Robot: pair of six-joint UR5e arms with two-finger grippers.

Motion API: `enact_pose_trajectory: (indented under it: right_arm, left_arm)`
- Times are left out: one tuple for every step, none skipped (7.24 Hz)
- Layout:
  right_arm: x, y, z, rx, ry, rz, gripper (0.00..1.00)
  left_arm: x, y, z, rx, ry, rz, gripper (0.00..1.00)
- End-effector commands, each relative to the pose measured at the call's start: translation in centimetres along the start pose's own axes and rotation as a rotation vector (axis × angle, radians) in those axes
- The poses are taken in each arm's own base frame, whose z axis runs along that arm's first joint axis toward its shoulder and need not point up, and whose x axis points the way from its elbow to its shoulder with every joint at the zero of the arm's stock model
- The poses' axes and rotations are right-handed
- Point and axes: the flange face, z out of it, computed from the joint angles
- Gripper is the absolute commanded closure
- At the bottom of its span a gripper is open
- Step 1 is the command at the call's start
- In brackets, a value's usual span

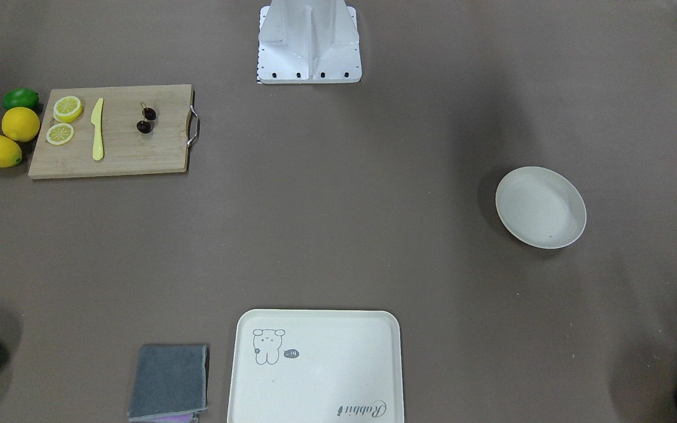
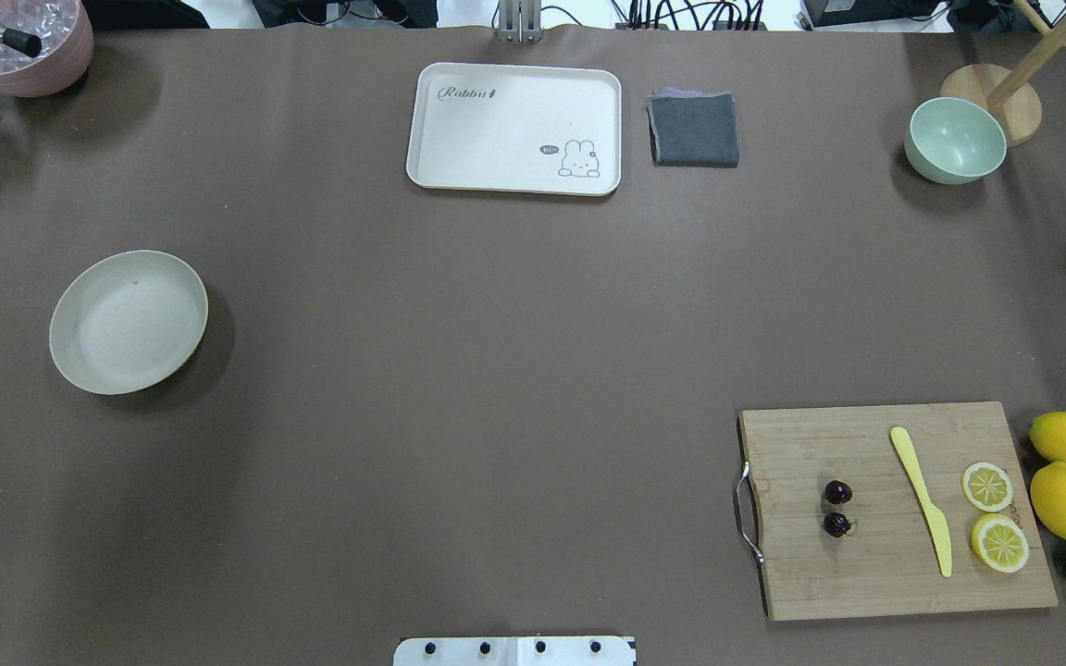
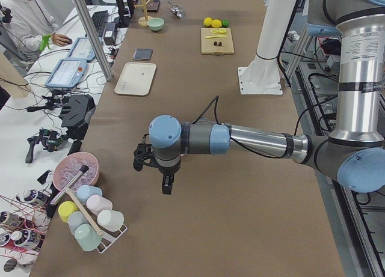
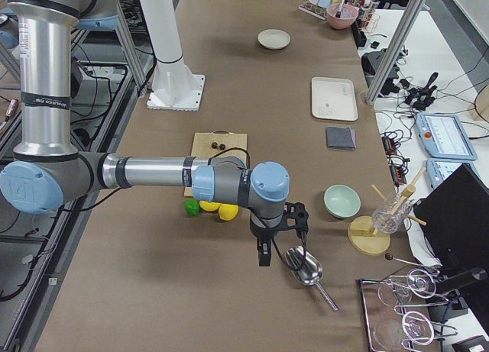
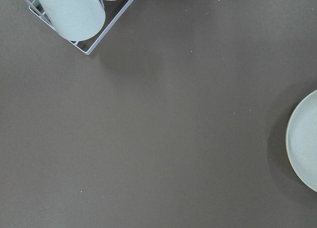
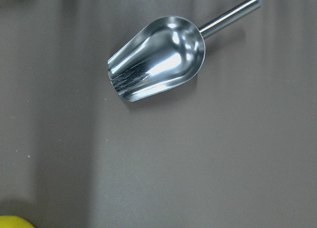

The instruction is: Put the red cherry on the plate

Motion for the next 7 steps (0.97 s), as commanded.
enact_pose_trajectory:
  right_arm:
    - [0.0,0.0,0.0,0.000,0.000,0.000,0.00]
    - [-0.1,-0.2,-0.2,0.003,0.002,-0.003,0.00]
    - [-0.5,-0.6,-0.7,0.014,0.008,-0.014,0.00]
    - [-1.1,-0.9,-1.6,0.032,0.013,-0.030,0.00]
    - [-2.0,-0.9,-2.7,0.054,0.018,-0.048,0.00]
    - [-3.2,-1.1,-4.2,0.084,0.022,-0.071,0.00]
    - [-4.4,-1.4,-5.9,0.124,0.031,-0.101,0.00]
  left_arm:
    - [0.8,-0.2,0.9,-0.019,0.000,0.019,0.02]
    - [1.2,-0.3,0.8,-0.015,0.002,0.028,0.02]
    - [1.9,-0.6,0.2,0.020,-0.001,0.066,0.02]
    - [2.0,-0.7,0.1,0.032,-0.003,0.079,0.02]
    - [2.5,-1.0,-0.6,0.045,-0.022,0.094,0.02]
    - [3.7,-1.2,-1.6,0.070,-0.021,0.121,0.02]
    - [4.8,-1.9,-2.9,0.138,-0.027,0.187,0.02]
